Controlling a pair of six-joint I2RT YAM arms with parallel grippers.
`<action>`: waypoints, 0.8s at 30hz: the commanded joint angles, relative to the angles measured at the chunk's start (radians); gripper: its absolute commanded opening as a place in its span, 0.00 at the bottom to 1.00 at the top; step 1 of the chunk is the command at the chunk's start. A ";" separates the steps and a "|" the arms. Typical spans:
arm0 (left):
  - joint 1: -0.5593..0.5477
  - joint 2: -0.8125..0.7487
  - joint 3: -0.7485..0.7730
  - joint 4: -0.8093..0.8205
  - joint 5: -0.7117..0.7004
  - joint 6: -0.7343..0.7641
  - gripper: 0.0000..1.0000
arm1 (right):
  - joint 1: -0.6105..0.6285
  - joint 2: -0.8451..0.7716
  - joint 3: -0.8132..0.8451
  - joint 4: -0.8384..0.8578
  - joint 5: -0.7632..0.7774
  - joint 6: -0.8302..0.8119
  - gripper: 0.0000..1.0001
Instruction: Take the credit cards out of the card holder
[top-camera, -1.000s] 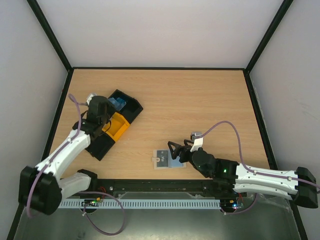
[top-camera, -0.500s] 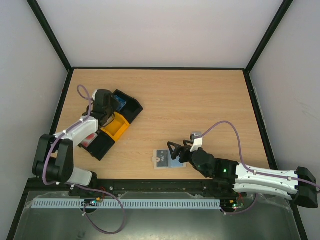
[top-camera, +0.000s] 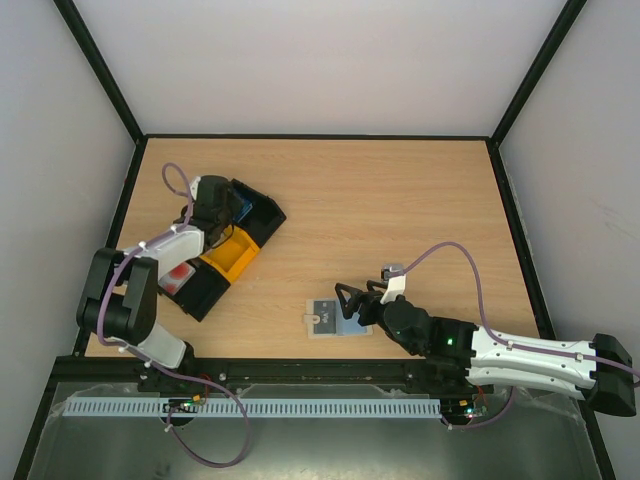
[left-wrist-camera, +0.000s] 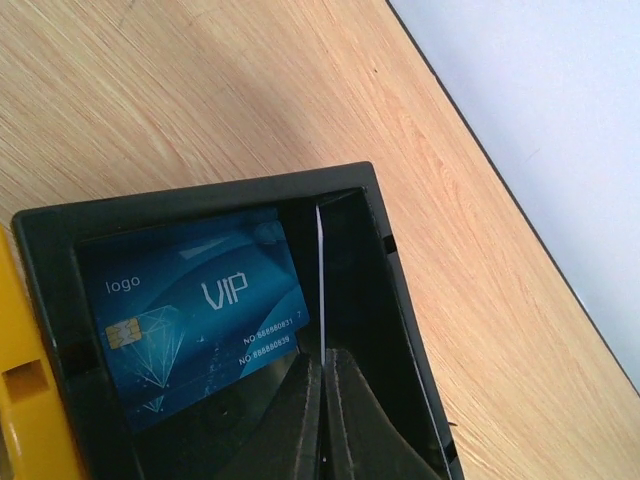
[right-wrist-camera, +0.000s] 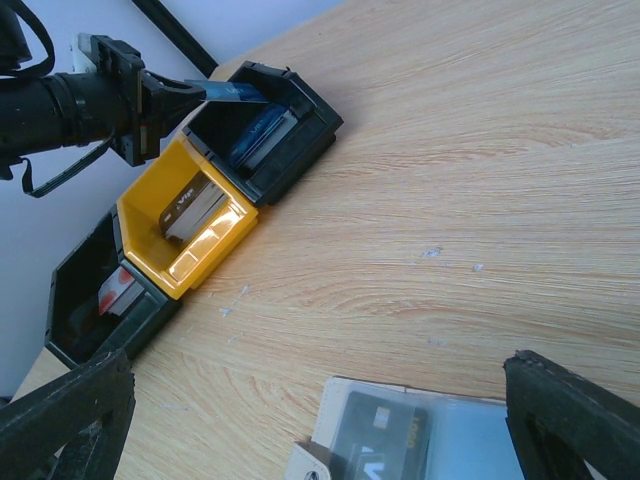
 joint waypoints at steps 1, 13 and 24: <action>0.007 0.025 0.035 0.023 -0.073 0.025 0.03 | 0.006 -0.009 0.028 -0.039 0.036 0.018 0.98; 0.004 0.096 0.073 -0.025 -0.107 0.040 0.03 | 0.006 -0.066 0.012 -0.069 0.049 0.030 0.98; 0.001 0.086 0.116 -0.102 -0.104 0.053 0.29 | 0.006 -0.089 0.022 -0.089 0.043 0.018 0.98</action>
